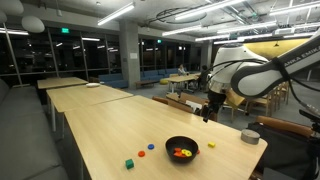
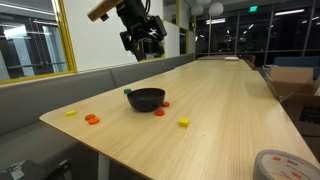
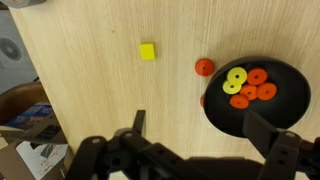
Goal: Put the rings inside the black bowl
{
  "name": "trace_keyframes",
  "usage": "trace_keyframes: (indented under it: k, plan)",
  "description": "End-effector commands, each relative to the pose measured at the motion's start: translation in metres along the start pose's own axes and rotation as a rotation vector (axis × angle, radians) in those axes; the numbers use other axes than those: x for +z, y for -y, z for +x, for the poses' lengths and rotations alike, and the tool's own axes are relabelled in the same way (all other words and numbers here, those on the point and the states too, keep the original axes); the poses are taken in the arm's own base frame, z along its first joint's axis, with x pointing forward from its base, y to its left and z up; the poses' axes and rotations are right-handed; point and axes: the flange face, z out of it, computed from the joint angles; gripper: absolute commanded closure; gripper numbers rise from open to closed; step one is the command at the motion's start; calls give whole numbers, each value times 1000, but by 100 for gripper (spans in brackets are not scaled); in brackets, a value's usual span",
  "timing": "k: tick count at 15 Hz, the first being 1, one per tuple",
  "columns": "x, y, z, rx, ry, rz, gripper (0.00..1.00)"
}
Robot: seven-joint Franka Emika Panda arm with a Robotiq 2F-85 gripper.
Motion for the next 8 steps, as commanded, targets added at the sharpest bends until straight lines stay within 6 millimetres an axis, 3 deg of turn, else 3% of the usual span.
trace_keyframes:
  k: [1,4,8]
  plan:
    - [22,-7,36,122,40,5,0]
    - [42,-12,43,19,82,33,0]
    - [68,-19,25,-236,116,87,0]
